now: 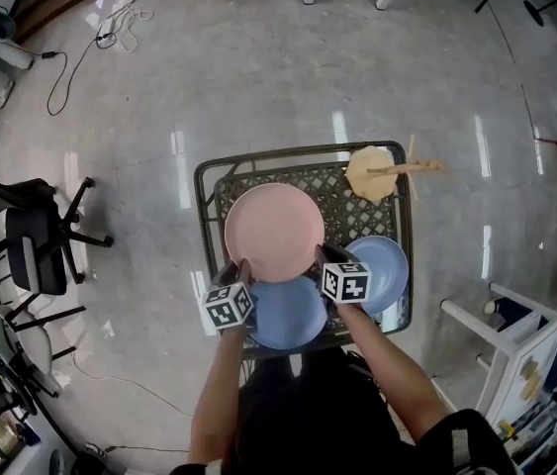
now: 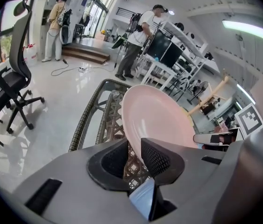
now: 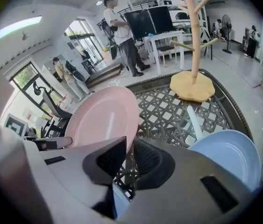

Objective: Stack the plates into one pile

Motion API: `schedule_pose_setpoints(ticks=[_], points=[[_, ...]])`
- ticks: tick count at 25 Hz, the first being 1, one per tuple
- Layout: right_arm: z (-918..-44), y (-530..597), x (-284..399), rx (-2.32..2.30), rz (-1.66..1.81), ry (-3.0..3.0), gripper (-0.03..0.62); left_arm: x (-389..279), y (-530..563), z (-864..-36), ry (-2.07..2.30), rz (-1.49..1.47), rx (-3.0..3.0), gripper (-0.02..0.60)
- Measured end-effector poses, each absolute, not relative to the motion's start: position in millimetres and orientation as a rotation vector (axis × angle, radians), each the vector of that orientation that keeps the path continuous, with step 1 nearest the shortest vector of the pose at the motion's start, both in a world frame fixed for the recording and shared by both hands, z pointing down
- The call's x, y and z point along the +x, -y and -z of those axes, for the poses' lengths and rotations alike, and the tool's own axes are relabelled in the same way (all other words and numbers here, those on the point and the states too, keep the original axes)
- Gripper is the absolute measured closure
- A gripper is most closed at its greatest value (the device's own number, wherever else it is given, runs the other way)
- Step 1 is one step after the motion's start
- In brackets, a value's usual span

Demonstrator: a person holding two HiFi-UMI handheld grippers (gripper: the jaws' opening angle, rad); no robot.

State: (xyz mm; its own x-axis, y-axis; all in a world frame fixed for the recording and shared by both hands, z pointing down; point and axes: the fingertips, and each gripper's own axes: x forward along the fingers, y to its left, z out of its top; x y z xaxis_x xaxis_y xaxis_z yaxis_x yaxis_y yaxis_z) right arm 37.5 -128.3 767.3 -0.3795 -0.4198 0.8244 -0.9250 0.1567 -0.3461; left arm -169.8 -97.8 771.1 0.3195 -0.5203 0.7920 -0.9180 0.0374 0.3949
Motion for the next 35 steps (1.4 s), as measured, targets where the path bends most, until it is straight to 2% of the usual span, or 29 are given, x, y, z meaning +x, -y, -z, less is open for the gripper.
schedule_pose_setpoints(ticks=[14, 35], points=[[-730.7, 64.6, 32.6, 1.311, -1.13, 1.914, 0.546, -176.1, 39.1, -731.0, 1.349, -0.48, 1.668, 0.491], [-735.5, -61.6, 35.0, 1.391, -1.154, 1.859, 0.546, -174.9, -69.8, -733.5, 1.267, -0.52, 1.743, 0.489]])
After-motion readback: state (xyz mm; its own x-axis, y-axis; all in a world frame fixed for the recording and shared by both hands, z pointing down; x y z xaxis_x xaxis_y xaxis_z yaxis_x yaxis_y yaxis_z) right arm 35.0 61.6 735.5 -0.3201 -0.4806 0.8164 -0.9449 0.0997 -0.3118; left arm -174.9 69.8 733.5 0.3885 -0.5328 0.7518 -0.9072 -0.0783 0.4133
